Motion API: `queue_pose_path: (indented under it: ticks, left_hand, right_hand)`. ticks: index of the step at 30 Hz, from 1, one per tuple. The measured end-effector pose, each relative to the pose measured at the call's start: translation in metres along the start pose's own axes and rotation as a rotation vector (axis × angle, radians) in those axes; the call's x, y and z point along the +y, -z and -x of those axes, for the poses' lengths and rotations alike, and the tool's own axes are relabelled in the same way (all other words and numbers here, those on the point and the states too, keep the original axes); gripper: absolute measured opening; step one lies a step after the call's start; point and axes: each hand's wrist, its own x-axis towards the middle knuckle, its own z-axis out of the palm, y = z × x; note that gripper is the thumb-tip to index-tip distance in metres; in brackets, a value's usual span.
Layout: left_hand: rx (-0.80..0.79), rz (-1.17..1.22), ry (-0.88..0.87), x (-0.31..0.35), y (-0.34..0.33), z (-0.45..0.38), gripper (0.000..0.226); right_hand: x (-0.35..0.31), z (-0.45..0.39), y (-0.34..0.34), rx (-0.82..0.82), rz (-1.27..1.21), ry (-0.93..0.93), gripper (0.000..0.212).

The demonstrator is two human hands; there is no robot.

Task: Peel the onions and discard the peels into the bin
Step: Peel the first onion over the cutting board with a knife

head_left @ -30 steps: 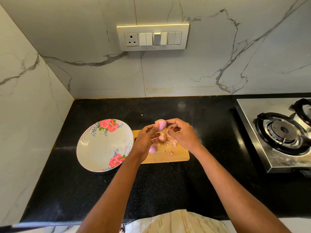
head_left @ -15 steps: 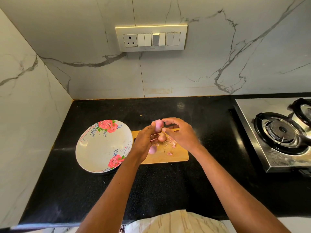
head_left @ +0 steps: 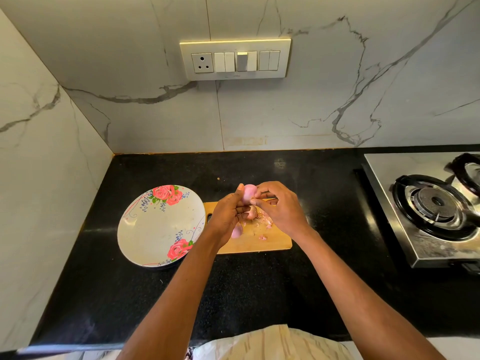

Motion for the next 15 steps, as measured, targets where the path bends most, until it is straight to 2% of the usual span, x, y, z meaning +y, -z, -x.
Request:
queue_pose_path:
  ticks: [7, 12, 15]
  left_hand:
    - [0.001, 0.114, 0.040, -0.0025, -0.0001, 0.0001, 0.047]
    - [0.074, 0.202, 0.042, -0.0017, 0.0039, 0.0017, 0.033]
    - [0.079, 0.159, 0.056, -0.0031, 0.0058, 0.0016, 0.027]
  right_hand:
    - [0.0020, -0.0014, 0.0033, -0.013, -0.039, -0.024, 0.013]
    - [0.0054, -0.0017, 0.0057, -0.026, -0.076, -0.087, 0.007]
    - [0.0093, -0.0011, 0.0054, -0.049, 0.000, -0.109, 0.021]
